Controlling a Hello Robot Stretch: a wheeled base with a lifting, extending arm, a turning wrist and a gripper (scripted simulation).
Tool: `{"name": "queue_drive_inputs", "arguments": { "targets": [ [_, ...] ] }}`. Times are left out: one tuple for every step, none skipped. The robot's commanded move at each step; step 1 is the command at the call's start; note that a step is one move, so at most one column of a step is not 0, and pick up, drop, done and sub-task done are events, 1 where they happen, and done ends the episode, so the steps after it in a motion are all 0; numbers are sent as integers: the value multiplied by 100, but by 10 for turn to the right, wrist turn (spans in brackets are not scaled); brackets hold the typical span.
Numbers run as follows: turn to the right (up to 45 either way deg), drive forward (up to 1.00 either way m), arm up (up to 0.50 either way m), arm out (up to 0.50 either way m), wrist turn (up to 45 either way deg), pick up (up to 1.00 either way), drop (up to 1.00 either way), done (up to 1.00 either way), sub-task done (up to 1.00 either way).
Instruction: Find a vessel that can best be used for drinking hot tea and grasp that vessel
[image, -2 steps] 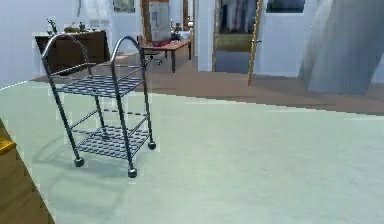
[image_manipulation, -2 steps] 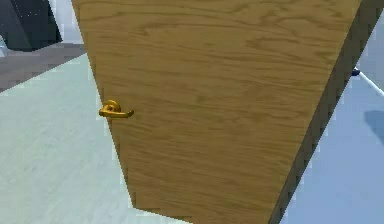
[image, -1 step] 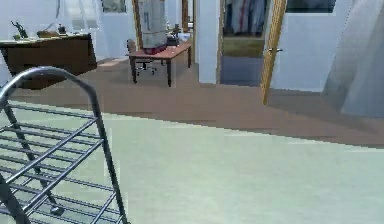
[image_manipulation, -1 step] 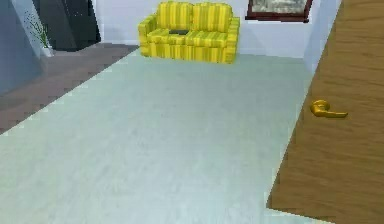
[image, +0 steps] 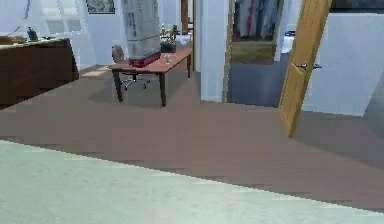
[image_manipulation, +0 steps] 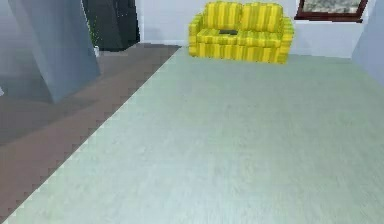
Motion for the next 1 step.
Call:
{"name": "queue_drive_inputs", "arguments": {
  "targets": [
    [450, 0, 0, 0, 0, 0, 0, 0, 0]
  ]
}}
